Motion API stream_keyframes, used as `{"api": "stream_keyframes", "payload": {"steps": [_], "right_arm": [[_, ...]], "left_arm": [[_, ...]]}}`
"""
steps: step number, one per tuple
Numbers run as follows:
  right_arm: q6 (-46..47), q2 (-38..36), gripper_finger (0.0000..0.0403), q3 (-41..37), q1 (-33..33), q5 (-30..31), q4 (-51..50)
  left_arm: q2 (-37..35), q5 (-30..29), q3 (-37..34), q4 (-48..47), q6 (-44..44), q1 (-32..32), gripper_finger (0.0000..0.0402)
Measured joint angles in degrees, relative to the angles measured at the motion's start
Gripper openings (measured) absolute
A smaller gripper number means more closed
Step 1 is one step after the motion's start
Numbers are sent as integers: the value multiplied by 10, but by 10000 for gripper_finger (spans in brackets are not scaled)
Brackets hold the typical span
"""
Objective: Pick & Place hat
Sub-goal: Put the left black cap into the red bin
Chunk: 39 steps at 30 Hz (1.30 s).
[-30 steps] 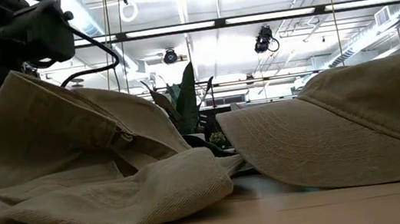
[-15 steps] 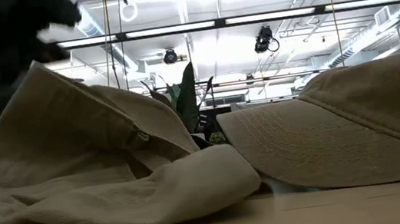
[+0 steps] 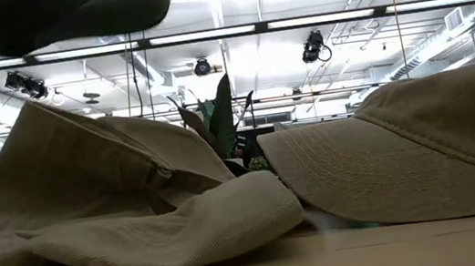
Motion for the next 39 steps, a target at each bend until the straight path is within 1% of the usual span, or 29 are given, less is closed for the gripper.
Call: {"api": "stream_keyframes", "payload": {"steps": [5,10,14,19,25,33,39], "right_arm": [[-1,0,208,0,0,0,0],[-1,0,208,0,0,0,0],[1,0,208,0,0,0,0],[3,0,208,0,0,0,0],[5,0,208,0,0,0,0],[6,0,208,0,0,0,0],[6,0,208,0,0,0,0]], "left_arm": [[0,-8,45,0,43,29,5],[0,-8,55,-1,81,72,5],[1,-7,55,-1,142,109,5],[1,-8,55,-1,235,185,5],[3,-21,55,-1,325,287,5],[33,-11,55,-1,413,398,5],[73,-10,55,-1,458,454,5]]}}
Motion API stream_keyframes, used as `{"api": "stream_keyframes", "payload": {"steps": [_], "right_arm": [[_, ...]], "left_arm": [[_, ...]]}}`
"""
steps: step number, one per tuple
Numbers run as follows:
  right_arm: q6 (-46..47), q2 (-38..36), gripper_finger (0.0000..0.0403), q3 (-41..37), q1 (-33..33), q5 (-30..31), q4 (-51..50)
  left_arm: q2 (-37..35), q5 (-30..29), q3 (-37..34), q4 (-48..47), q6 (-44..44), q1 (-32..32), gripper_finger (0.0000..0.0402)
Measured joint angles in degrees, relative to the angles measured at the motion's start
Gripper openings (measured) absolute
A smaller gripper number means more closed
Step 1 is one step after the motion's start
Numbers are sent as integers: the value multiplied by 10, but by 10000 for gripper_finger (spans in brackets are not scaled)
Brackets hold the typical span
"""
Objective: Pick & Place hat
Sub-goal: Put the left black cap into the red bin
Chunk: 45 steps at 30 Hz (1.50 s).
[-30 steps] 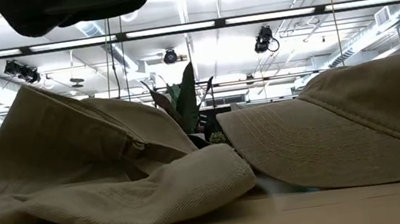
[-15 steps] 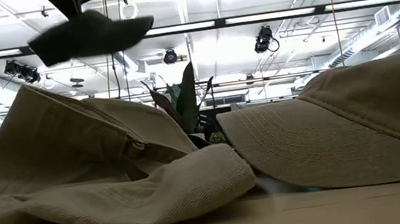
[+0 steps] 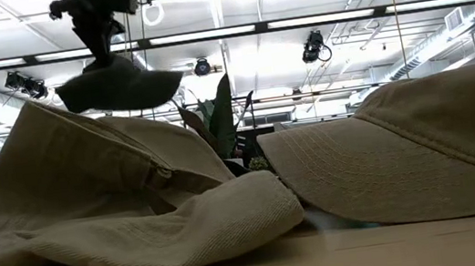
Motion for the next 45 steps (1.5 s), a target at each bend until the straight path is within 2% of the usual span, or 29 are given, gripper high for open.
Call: {"api": "stream_keyframes", "payload": {"steps": [6,10,15,23,29,35,42,45], "right_arm": [[0,0,208,0,0,0,0],[0,0,208,0,0,0,0],[0,0,208,0,0,0,0],[11,0,208,0,0,1,0],[17,0,208,0,0,2,0],[27,0,208,0,0,2,0],[28,0,208,0,0,2,0],[28,0,208,0,0,2,1]], "left_arm": [[35,3,0,0,29,34,5],[35,45,-1,0,81,44,5],[34,85,-1,0,83,43,5],[30,71,-1,0,86,76,5],[26,27,-1,0,-2,135,4],[20,20,-1,0,-110,193,4],[14,-11,-1,0,-171,247,4],[14,-11,-1,0,-149,265,4]]}}
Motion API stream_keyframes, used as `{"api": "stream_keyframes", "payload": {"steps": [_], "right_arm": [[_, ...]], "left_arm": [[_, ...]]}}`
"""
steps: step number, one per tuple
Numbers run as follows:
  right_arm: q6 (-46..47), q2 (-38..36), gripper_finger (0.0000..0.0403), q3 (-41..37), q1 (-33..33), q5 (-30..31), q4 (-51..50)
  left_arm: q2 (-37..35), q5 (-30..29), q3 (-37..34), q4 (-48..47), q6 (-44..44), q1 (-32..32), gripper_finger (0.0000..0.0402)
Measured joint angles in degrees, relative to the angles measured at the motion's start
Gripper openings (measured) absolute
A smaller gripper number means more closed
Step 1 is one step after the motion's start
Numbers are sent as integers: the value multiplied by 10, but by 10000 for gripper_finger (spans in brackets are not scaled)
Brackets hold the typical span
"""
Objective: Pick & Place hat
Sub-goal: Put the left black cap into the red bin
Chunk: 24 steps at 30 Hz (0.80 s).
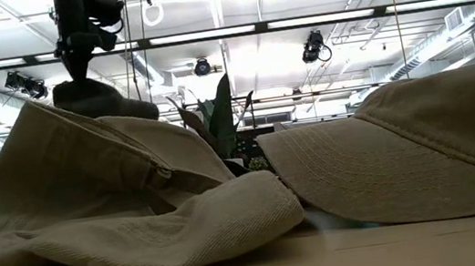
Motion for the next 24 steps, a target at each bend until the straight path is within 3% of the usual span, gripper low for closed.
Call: {"api": "stream_keyframes", "payload": {"steps": [9,24], "right_arm": [[0,0,208,0,0,0,3],[5,0,208,0,0,0,3]], "left_arm": [[14,27,0,0,168,-27,4],[113,-1,0,0,233,-128,4]]}}
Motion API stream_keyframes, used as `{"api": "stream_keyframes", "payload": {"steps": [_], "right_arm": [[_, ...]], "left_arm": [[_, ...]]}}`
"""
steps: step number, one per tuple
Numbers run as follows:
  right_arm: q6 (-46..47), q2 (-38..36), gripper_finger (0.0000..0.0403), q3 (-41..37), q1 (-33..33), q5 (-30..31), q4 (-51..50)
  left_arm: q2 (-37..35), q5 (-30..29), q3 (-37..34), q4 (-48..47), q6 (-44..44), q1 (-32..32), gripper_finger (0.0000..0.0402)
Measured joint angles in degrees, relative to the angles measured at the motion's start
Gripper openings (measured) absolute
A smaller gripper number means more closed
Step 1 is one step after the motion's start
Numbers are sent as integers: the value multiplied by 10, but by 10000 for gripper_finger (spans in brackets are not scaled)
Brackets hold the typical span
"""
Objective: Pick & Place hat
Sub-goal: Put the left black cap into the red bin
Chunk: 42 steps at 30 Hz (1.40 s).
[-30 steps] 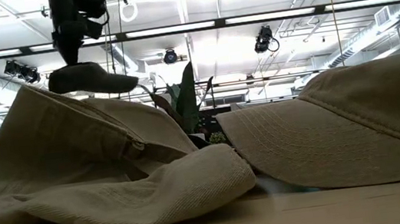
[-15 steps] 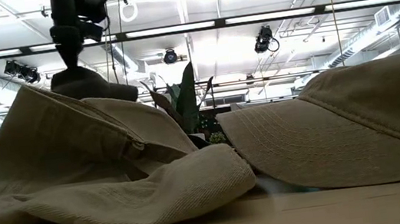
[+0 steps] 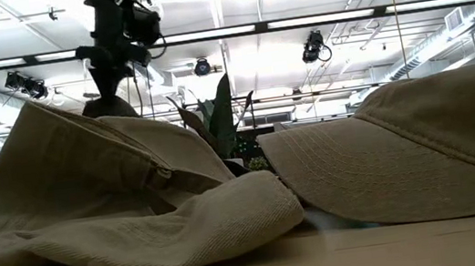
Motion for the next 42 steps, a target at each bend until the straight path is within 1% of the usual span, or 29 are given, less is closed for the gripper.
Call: {"api": "stream_keyframes", "payload": {"steps": [7,13,28,30,33,38,42], "right_arm": [[1,0,208,0,0,0,0],[1,0,208,0,0,0,0],[1,0,208,0,0,0,0],[1,0,208,0,0,0,0],[1,0,208,0,0,-1,0],[1,0,208,0,0,-1,0],[1,0,208,0,0,-1,0]], "left_arm": [[43,-10,0,0,17,-34,4],[67,-18,0,3,13,-46,4],[73,-30,-1,5,13,-50,4],[73,-42,-14,5,13,-58,4],[73,-71,-55,1,6,-66,4],[73,-81,-131,13,-26,-74,4],[66,-82,-155,58,-35,-77,4]]}}
